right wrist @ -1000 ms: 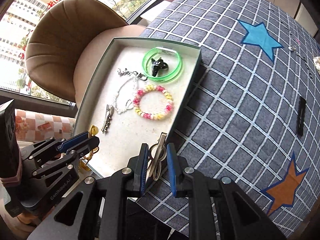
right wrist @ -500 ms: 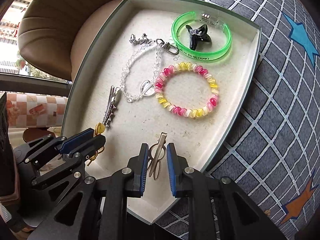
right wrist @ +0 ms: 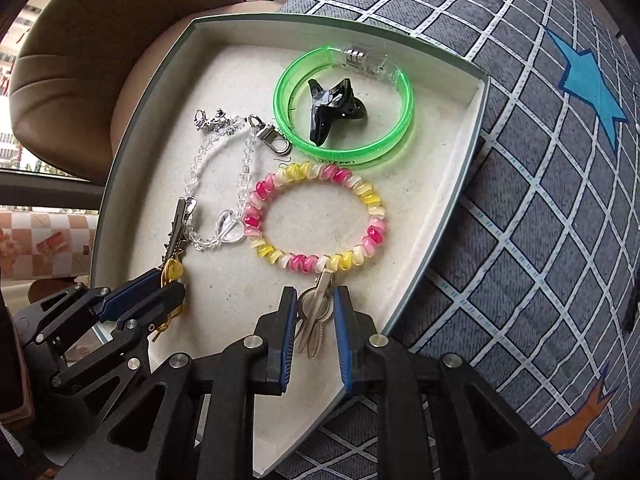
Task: Organize jewelry
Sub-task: 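Release hairpin with right tool while left tool drops yellow hair tie in box, then grasp braided brown bracelet with left tool while right tool grasps black lace clip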
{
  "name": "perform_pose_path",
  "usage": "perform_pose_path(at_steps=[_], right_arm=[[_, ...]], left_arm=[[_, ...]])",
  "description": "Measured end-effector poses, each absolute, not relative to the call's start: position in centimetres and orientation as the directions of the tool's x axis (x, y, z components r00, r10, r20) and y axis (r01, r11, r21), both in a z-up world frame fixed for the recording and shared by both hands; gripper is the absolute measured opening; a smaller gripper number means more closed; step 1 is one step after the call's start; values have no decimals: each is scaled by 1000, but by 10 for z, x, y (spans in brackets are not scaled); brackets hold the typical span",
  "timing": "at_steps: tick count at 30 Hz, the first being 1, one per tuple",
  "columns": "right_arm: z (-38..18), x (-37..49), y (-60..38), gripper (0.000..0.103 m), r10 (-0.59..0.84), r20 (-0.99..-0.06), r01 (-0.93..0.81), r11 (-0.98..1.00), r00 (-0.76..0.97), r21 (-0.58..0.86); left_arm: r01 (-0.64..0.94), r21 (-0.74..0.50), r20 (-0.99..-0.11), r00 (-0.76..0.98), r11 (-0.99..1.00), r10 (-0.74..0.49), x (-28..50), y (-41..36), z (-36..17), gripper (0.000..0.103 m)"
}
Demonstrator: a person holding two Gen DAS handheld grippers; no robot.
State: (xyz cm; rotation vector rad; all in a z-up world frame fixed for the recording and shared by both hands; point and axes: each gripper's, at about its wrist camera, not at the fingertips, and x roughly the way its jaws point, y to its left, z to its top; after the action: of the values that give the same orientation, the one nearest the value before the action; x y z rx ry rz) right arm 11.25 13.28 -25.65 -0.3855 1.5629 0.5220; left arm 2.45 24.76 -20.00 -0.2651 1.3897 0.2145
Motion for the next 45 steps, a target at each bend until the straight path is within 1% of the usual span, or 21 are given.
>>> perform_pose_path(at_steps=[11, 13, 15, 20, 25, 26, 27, 28, 29, 32, 34, 35, 40, 42, 43, 45], right_arm=[[-257, 113, 142, 21, 84, -992, -529, 840, -91, 119], [-249, 114, 141, 24, 98, -991, -527, 840, -86, 129], [-238, 118, 138, 31, 116, -991, -526, 839, -73, 137], [-213, 122, 131, 34, 156, -987, -513, 844, -41, 155], [-192, 127, 113, 40, 179, -984, -488, 857, -14, 163], [-188, 128, 108, 40, 182, -983, -483, 860, -10, 164], [-185, 129, 102, 40, 183, -983, -479, 862, -7, 164], [-182, 128, 97, 40, 184, -983, -474, 865, -4, 164], [-180, 128, 93, 40, 185, -983, -468, 869, 0, 164], [-175, 127, 77, 41, 187, -982, -446, 880, 10, 162], [-171, 124, 66, 41, 191, -982, -425, 890, 18, 165], [-172, 117, 63, 43, 191, -981, -415, 895, 21, 165], [-165, 107, 26, 57, 183, -982, -362, 919, 42, 156], [-162, 105, 5, 69, 179, -982, -330, 932, 52, 153], [-160, 104, -6, 71, 177, -982, -310, 939, 57, 151], [-157, 103, -30, 72, 167, -984, -264, 954, 68, 143]], left_arm=[[-320, -10, -989, 145, 947, 39, 22, 242, -190, 23], [-323, -8, -989, 140, 947, 40, 21, 240, -187, 23], [-320, -7, -989, 139, 947, 40, 22, 238, -183, 23], [-306, 0, -988, 145, 952, 47, 28, 227, -171, 23], [-301, 0, -988, 150, 954, 48, 27, 226, -165, 23], [-301, 9, -988, 146, 954, 55, 27, 225, -164, 28], [-302, 17, -988, 141, 953, 62, 27, 225, -164, 65], [-309, 32, -987, 138, 951, 78, 28, 226, -162, 90], [-318, 55, -982, 153, 946, 109, 27, 225, -158, 103], [-293, 60, -979, 169, 954, 114, 27, 223, -152, 103], [-271, 94, -976, 163, 958, 141, 29, 218, -150, 103], [-257, 114, -976, 154, 960, 157, 31, 214, -150, 103], [-220, 136, -969, 175, 966, 176, 42, 196, -139, 103], [-196, 167, -961, 185, 966, 203, 47, 185, -136, 103], [-178, 178, -959, 189, 968, 211, 51, 178, -134, 103], [-149, 179, -960, 189, 973, 205, 56, 166, -132, 103]])
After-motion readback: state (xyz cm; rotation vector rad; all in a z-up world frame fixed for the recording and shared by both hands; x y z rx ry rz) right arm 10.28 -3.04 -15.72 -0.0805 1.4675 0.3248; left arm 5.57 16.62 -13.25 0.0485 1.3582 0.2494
